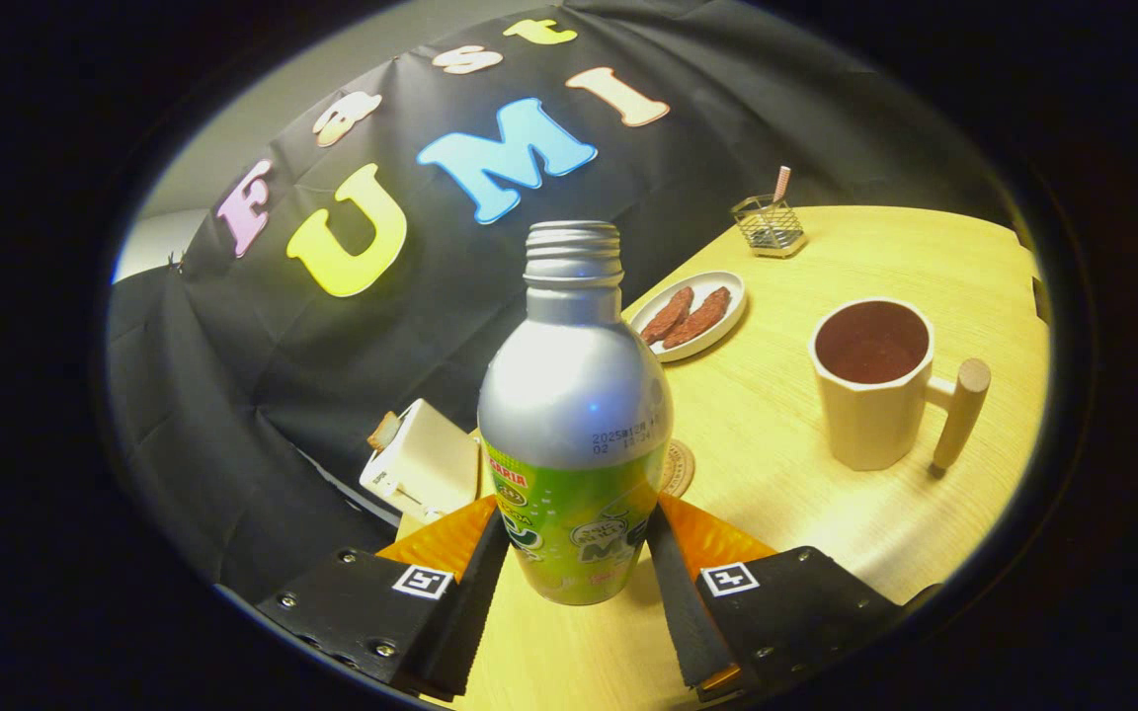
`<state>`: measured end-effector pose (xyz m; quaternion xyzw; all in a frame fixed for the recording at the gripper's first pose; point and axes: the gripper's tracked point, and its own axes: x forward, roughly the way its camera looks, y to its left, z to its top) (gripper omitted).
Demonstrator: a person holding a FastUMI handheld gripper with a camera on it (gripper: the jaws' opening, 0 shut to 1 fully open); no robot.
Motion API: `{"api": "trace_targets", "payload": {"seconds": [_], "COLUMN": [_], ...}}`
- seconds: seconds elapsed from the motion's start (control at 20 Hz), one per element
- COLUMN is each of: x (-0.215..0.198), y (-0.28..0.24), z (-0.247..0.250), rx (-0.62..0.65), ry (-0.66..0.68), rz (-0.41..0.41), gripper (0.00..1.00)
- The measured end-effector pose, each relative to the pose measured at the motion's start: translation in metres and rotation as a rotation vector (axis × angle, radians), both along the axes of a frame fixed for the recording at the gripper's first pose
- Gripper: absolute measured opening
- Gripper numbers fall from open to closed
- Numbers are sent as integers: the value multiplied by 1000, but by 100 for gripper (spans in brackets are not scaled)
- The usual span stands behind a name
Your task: Take the bottle from table, then pour the juice into the cup, finally place the bottle on the coaster
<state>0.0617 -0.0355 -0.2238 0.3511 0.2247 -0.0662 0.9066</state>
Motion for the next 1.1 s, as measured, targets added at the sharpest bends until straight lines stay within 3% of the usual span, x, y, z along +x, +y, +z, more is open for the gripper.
{"api": "trace_targets", "payload": {"seconds": [0.55, 1.1], "x": [10, 6], "y": [-38, -43], "z": [7, -8], "rx": [276, 539], "ry": [-43, 4], "rz": [-158, -269], "gripper": [76, 76]}}
